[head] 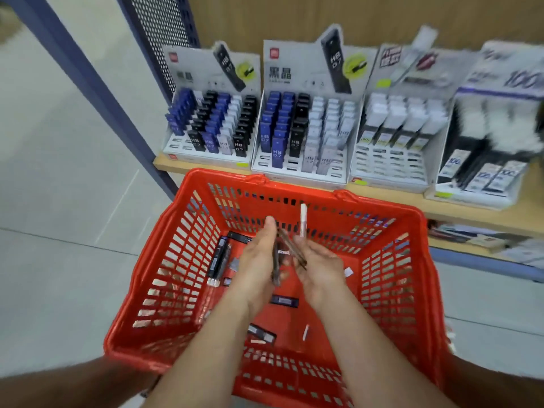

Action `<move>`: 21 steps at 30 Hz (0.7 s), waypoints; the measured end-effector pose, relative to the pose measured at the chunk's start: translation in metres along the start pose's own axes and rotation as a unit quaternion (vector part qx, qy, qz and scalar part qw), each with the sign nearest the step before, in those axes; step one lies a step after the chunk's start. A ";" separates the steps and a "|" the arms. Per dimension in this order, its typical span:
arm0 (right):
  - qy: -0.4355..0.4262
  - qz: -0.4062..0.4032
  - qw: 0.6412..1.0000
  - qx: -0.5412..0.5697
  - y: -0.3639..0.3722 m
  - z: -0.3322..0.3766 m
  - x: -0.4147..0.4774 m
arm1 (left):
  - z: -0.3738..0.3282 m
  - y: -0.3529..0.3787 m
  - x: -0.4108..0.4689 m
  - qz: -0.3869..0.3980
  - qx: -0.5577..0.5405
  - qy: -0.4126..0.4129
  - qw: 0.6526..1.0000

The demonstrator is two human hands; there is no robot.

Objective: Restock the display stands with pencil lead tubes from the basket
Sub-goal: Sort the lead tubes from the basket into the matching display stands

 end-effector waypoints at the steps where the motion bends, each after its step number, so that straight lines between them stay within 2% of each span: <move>1: -0.015 0.006 1.000 -0.003 0.001 0.009 -0.010 | -0.010 0.008 -0.009 0.022 0.017 0.027 0.999; 5: -0.073 0.081 0.993 -0.051 0.014 0.040 -0.057 | -0.059 0.038 -0.048 0.059 0.072 0.158 0.983; 8: -0.113 0.150 0.974 -0.128 0.026 0.062 -0.094 | -0.091 0.052 -0.070 0.050 0.100 0.222 0.968; 12: -0.171 0.203 0.942 -0.206 0.023 0.098 -0.136 | -0.121 0.057 -0.091 0.019 0.095 0.237 0.967; 18: -0.188 0.269 0.917 -0.226 0.026 0.119 -0.181 | -0.137 0.078 -0.115 0.032 0.064 0.245 0.967; 21: -0.212 0.243 0.928 -0.187 0.025 0.124 -0.182 | -0.136 0.086 -0.123 0.041 0.080 0.252 0.964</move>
Point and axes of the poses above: each hand's wrist, its own x-axis towards the middle knuckle, its own y-axis out of the palm, z = x × y, the point moved 8 cm from there along x, towards the middle knuckle, and after that the axes turned 12 degrees about -x, right-handed, at the moved point
